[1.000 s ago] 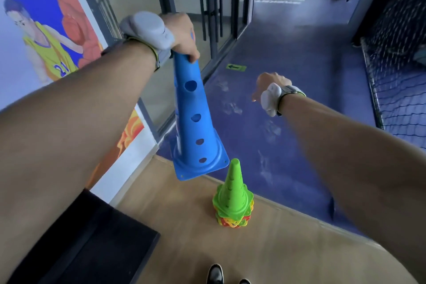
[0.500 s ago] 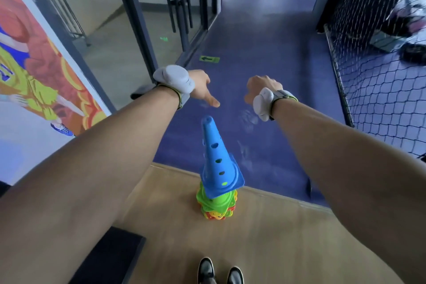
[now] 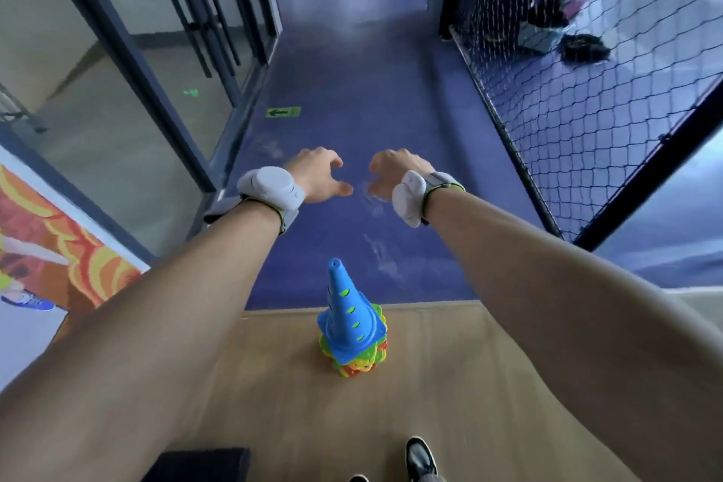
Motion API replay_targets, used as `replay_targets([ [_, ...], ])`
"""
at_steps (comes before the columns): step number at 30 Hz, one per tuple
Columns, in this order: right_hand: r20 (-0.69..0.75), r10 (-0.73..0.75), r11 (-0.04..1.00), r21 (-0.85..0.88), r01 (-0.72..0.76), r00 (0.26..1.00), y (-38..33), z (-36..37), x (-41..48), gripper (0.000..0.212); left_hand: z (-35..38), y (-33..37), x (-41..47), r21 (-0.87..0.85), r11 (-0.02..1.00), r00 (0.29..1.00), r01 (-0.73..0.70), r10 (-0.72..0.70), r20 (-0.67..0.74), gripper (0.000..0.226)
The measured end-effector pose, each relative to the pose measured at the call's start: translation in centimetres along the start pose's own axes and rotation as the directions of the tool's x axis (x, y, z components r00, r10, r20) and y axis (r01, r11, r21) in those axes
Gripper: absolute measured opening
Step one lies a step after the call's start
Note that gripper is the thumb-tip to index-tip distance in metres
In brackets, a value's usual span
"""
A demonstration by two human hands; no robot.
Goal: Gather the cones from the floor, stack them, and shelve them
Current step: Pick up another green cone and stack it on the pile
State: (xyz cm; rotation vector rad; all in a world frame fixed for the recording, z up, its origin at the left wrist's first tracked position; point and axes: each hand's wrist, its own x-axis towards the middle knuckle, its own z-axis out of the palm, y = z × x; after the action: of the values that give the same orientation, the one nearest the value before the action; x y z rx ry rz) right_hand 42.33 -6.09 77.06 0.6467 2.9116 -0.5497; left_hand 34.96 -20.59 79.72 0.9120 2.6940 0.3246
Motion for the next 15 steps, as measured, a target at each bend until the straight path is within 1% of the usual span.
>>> replay_targets([
  [2,-0.019,0.077,0.996,0.039,-0.076,0.997,1.7,1.1,-2.3,0.018,2.4,1.0,0.0,0.001,0.995,0.994,-0.096,0.096,0.051,0.058],
  [3,-0.037,0.125,0.99,0.072,-0.122,0.991,3.0,1.7,-3.8,0.021,3.6,1.9,-0.1,-0.002,0.988,0.986,-0.156,0.156,0.059,0.056],
  [4,-0.037,0.126,0.987,0.102,-0.122,0.991,2.8,1.8,-4.1,0.027,3.8,1.6,-0.4,-0.021,0.988,0.987,-0.154,0.155,0.036,0.054],
  [5,-0.063,0.177,0.977,0.133,-0.168,0.982,4.2,2.2,-5.7,0.03,4.6,2.8,-0.6,-0.03,0.977,0.977,-0.21,0.211,0.03,0.052],
  [6,-0.063,0.232,0.963,0.155,-0.22,0.971,5.4,2.3,-7.8,0.027,5.3,4.4,-0.9,-0.042,0.961,0.961,-0.274,0.275,0.026,0.051],
  [8,-0.102,0.347,0.929,0.175,-0.326,0.932,8.2,3.2,-12.1,0.013,6.8,7.9,-2.4,-0.043,0.924,0.922,-0.381,0.382,0.054,0.048],
  [9,-0.135,0.415,0.901,0.2,-0.385,0.9,10.2,3.1,-15.3,0.011,7.6,10.8,-3.8,-0.03,0.888,0.885,-0.458,0.459,0.08,0.048],
  [10,-0.131,0.438,0.888,0.216,-0.405,0.89,10.7,3.3,-16.4,0.012,7.9,11.7,-4.5,-0.038,0.883,0.877,-0.468,0.469,0.101,0.05],
  [12,-0.148,0.549,0.825,0.254,-0.505,0.823,12.8,2.7,-22.8,0.028,10.0,16.4,-7.4,-0.036,0.808,0.794,-0.588,0.585,0.166,0.052],
  [13,-0.163,0.616,0.776,0.293,-0.559,0.77,14.3,2.5,-26.8,0.033,11.4,19.3,-9.3,-0.04,0.764,0.744,-0.644,0.637,0.204,0.052],
  [14,-0.178,0.627,0.763,0.337,-0.551,0.758,14.7,2.3,-27.9,0.035,11.6,20.2,-10.0,-0.043,0.755,0.731,-0.655,0.647,0.215,0.051],
  [15,-0.175,0.701,0.697,0.375,-0.611,0.692,16.3,2.2,-32.2,0.035,13.0,23.3,-12.5,-0.046,0.696,0.667,-0.717,0.704,0.245,0.05],
])
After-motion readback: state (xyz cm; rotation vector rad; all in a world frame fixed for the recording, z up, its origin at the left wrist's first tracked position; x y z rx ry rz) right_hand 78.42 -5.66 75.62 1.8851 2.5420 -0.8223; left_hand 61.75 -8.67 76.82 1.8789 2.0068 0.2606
